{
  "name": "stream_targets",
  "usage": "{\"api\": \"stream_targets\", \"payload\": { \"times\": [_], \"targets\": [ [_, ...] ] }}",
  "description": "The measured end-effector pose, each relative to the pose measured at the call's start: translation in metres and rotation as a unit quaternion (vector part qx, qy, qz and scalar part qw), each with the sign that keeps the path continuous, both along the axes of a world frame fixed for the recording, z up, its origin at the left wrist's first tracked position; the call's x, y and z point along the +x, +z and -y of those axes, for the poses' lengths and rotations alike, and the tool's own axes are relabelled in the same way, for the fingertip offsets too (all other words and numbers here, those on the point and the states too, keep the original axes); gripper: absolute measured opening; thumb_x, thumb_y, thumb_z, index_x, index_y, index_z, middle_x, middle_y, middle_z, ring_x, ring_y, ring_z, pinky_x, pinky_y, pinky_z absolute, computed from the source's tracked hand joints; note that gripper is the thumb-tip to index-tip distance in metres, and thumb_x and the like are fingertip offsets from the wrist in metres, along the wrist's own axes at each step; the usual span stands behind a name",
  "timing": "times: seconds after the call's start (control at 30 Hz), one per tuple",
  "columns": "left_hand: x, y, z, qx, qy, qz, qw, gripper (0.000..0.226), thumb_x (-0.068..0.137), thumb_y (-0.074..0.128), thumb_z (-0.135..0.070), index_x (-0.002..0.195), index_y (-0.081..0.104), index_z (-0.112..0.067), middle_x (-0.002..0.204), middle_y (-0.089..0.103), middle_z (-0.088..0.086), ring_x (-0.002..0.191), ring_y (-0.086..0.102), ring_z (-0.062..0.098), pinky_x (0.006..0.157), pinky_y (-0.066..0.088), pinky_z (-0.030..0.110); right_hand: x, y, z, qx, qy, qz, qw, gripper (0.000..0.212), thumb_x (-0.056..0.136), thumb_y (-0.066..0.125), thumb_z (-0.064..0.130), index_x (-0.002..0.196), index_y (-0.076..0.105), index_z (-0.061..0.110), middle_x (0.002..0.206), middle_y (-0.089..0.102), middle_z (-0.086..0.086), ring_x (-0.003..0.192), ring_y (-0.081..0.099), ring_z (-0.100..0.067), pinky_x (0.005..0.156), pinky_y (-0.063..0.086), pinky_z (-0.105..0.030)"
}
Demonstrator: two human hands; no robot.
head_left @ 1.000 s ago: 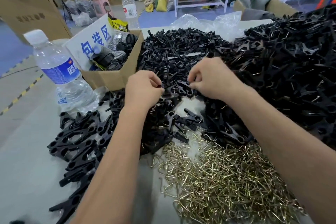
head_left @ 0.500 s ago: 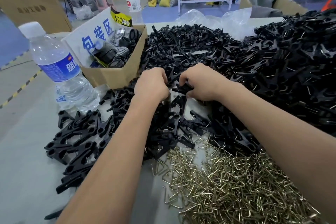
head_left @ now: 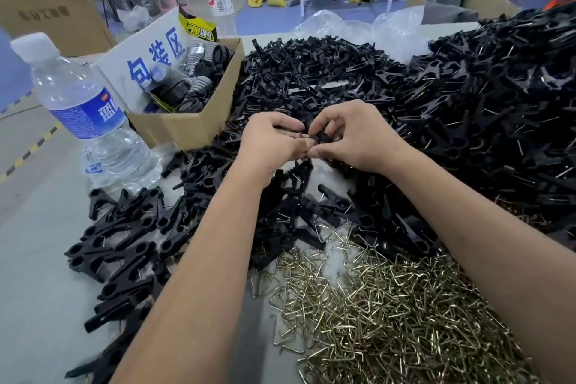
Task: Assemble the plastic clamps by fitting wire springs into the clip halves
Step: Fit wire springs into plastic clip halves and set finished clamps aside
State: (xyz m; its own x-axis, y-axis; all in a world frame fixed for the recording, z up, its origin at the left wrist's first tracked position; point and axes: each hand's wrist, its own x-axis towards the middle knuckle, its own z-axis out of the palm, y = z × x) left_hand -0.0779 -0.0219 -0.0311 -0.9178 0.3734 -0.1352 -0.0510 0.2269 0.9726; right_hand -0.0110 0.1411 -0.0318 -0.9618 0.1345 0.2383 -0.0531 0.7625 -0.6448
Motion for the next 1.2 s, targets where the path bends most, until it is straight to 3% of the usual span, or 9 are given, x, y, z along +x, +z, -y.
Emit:
{"api": "stream_targets", "payload": {
  "times": [0.07, 0.17, 0.4, 0.53, 0.63, 0.7, 0.83, 0.97, 1.2],
  "targets": [
    [-0.004, -0.006, 0.004, -0.047, 0.033, -0.031, 0.998, 0.032, 0.075, 0.088, 0.004, 0.099, 0.072, -0.009, 0.087, 0.076, 0.01, 0.073, 0.078, 0.02, 0.067, 0.063, 0.032, 0.003, 0.0, -0.003, -0.033, -0.025, -0.011, 0.999, 0.021, 0.074, 0.094, 0.032, 0.086, 0.079, 0.024, 0.066, 0.072, 0.003, 0.057, 0.065, -0.004, 0.06, 0.052, -0.018],
    [-0.01, -0.01, 0.011, -0.093, 0.086, -0.06, 0.99, 0.036, 0.068, 0.095, -0.007, 0.094, 0.073, -0.019, 0.089, 0.076, 0.001, 0.083, 0.077, 0.021, 0.072, 0.064, 0.041, 0.01, -0.001, -0.008, -0.096, -0.065, -0.044, 0.992, 0.013, 0.087, 0.084, 0.02, 0.08, 0.073, 0.018, 0.062, 0.073, -0.002, 0.05, 0.069, -0.014, 0.05, 0.049, -0.019],
    [-0.006, -0.006, 0.018, -0.083, 0.08, -0.062, 0.991, 0.015, 0.077, 0.092, -0.014, 0.072, 0.078, -0.02, 0.071, 0.076, 0.004, 0.063, 0.076, 0.023, 0.058, 0.062, 0.041, 0.039, -0.008, -0.002, -0.227, -0.048, -0.04, 0.972, 0.009, 0.101, 0.066, 0.014, 0.11, 0.063, 0.014, 0.08, 0.078, -0.005, 0.056, 0.073, -0.026, 0.042, 0.044, -0.023],
    [-0.004, -0.005, 0.02, -0.049, 0.085, -0.108, 0.989, 0.008, 0.095, 0.073, -0.01, 0.094, 0.075, -0.018, 0.086, 0.075, 0.008, 0.071, 0.07, 0.027, 0.076, 0.063, 0.04, 0.065, -0.014, 0.004, -0.319, -0.05, -0.083, 0.943, 0.011, 0.092, 0.077, 0.008, 0.101, 0.076, 0.015, 0.08, 0.078, -0.007, 0.058, 0.068, -0.02, 0.044, 0.046, -0.024],
    [0.01, -0.002, 0.023, 0.068, 0.036, -0.021, 0.997, 0.029, 0.098, 0.066, 0.0, 0.123, 0.057, -0.012, 0.105, 0.074, 0.02, 0.08, 0.077, 0.028, 0.068, 0.064, 0.033, 0.086, -0.018, 0.004, -0.36, -0.047, -0.107, 0.926, 0.018, 0.087, 0.081, 0.005, 0.099, 0.082, 0.019, 0.077, 0.075, -0.007, 0.058, 0.059, -0.023, 0.05, 0.048, -0.025],
    [0.026, -0.003, 0.023, 0.115, -0.008, 0.017, 0.993, 0.04, 0.094, 0.072, 0.0, 0.127, 0.051, -0.008, 0.102, 0.077, 0.018, 0.083, 0.079, 0.031, 0.067, 0.062, 0.027, 0.1, -0.021, 0.005, -0.352, -0.032, -0.102, 0.93, 0.021, 0.089, 0.079, 0.006, 0.103, 0.083, 0.021, 0.076, 0.076, -0.008, 0.053, 0.057, -0.019, 0.052, 0.05, -0.022],
    [0.051, -0.015, 0.021, 0.135, -0.113, 0.001, 0.984, 0.029, 0.098, 0.067, -0.002, 0.126, 0.067, -0.013, 0.083, 0.076, 0.002, 0.073, 0.076, 0.018, 0.068, 0.058, 0.021, 0.119, -0.027, 0.006, -0.304, -0.015, -0.107, 0.947, 0.014, 0.087, 0.081, 0.006, 0.099, 0.079, 0.014, 0.075, 0.076, -0.011, 0.052, 0.063, -0.022, 0.052, 0.054, -0.025],
    [0.062, -0.021, 0.019, 0.125, -0.193, -0.02, 0.973, 0.04, 0.099, 0.066, -0.002, 0.135, 0.067, -0.017, 0.083, 0.073, 0.008, 0.069, 0.067, 0.014, 0.067, 0.054, 0.019, 0.127, -0.032, 0.006, -0.221, -0.013, -0.114, 0.969, 0.016, 0.082, 0.086, 0.012, 0.094, 0.081, 0.021, 0.079, 0.077, -0.005, 0.052, 0.064, -0.019, 0.052, 0.055, -0.027],
    [0.063, -0.026, 0.015, 0.106, -0.177, -0.071, 0.976, 0.009, 0.092, 0.075, -0.005, 0.09, 0.08, -0.013, 0.073, 0.076, 0.011, 0.063, 0.069, 0.016, 0.055, 0.053, 0.019, 0.125, -0.039, 0.005, -0.206, -0.019, -0.126, 0.97, 0.017, 0.081, 0.088, 0.014, 0.093, 0.081, 0.025, 0.076, 0.077, 0.0, 0.051, 0.063, -0.014, 0.05, 0.053, -0.027]
  ]
}}
